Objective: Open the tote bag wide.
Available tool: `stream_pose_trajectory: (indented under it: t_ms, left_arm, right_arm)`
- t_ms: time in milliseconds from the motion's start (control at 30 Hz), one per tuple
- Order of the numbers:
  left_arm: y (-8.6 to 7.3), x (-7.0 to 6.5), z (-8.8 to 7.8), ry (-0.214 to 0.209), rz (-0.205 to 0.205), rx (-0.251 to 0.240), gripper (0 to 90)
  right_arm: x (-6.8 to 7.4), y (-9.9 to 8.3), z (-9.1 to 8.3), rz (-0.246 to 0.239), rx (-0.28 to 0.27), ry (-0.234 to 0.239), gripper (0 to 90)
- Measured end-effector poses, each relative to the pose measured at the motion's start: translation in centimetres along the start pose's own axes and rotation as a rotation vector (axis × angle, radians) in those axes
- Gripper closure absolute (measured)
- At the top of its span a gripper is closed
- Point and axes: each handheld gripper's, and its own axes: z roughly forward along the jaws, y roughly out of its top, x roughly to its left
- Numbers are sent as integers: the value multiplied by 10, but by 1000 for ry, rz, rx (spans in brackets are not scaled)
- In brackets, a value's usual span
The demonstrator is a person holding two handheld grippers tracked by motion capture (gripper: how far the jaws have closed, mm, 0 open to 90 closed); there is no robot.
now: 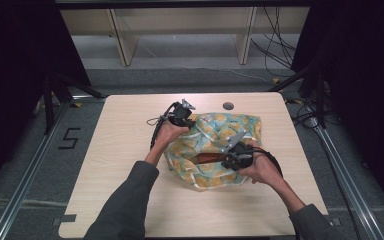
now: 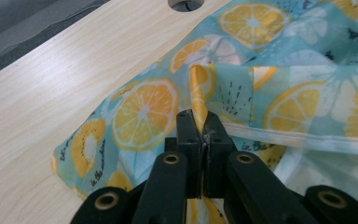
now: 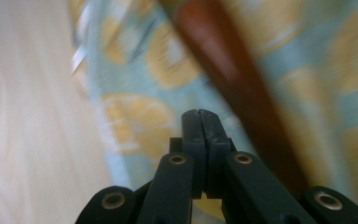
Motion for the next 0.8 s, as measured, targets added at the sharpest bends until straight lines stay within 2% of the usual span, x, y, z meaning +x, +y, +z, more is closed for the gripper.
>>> stream_pose_trajectory:
  t_ms: [33, 67, 100, 133, 167, 200, 233, 267, 300, 333, 367, 400, 433, 467, 500, 533, 567, 600, 633, 667, 700, 733, 767, 800]
  left_arm:
    - [0, 0, 0, 0, 0, 0, 877]
    - [-1, 0, 0, -2, 7, 2, 876]
    - [-1, 0, 0, -2, 7, 2, 875]
    - [-2, 0, -1, -10, -9, -3, 874]
    - [-2, 0, -1, -10, -9, -3, 872]
    - [-2, -3, -3, -15, 4, 0, 867]
    - [-2, -3, -3, -15, 4, 0, 864]
    - [-1, -5, -7, -22, 17, -4, 860]
    - [-1, -5, -7, -22, 17, -4, 857]
    - [0, -5, -10, -23, 19, -7, 852]
    - [0, -6, -12, -25, 10, -14, 852]
    - [2, -6, -21, -34, -2, -26, 812]
    - [2, -6, -21, -34, -2, -26, 771]
    - [2, -8, -34, -52, -26, -47, 728]
    - [2, -8, -34, -52, -26, -47, 686]
    - [1, -13, -50, -35, 0, -33, 650]
    - [-1, -17, -58, -39, 18, -33, 638]
    - [-4, -20, -67, -45, 25, -30, 616]
    - [-4, -20, -67, -45, 25, -30, 600]
    - [-10, -27, -81, -63, 23, -49, 590]
    - [-10, -27, -81, -63, 23, -49, 585]
    - [-17, -38, -89, -87, 63, -41, 581]
    - [-17, -38, -89, -87, 63, -41, 574]
    - [-20, -46, -89, -99, 97, -24, 574]
  right_arm:
    - [0, 0, 0, 0, 0, 0, 900]
    - [8, -6, 7, -6, 53, 13, 900]
    - [10, -9, 9, -15, 59, 11, 900]
    - [11, -10, 9, 1, 52, 20, 900]
    - [11, -10, 6, 15, 27, 13, 900]
    - [7, -8, 1, 13, -22, -5, 900]
    - [7, -8, 1, 13, -22, -5, 900]
    - [1, -3, -11, 46, -107, -57, 900]
    - [1, -3, -11, 46, -107, -57, 900]
    - [-5, 4, -18, 28, -106, -122, 900]
    - [-5, 4, -18, 28, -106, -122, 900]
    - [-11, 8, -13, 3, -75, -138, 900]
    - [-11, 8, -13, 3, -75, -138, 900]
    - [-12, 10, -7, -1, -44, -139, 900]
    - [-12, 10, -7, -1, -44, -139, 900]
    - [-13, 9, -2, -1, -33, -145, 900]
    - [-14, 9, 0, -5, -32, -143, 900]
    - [-13, 9, 0, 1, -34, -148, 900]
    - [-13, 9, 0, 1, -34, -148, 900]
    - [-15, 9, -1, -21, -37, -172, 900]
    - [-14, 9, -2, 0, -33, -173, 900]
    - [-17, 10, -2, -17, -41, -183, 900]
    - [-17, 11, -3, -3, -33, -191, 900]
    - [-17, 11, -3, -3, -33, -191, 900]
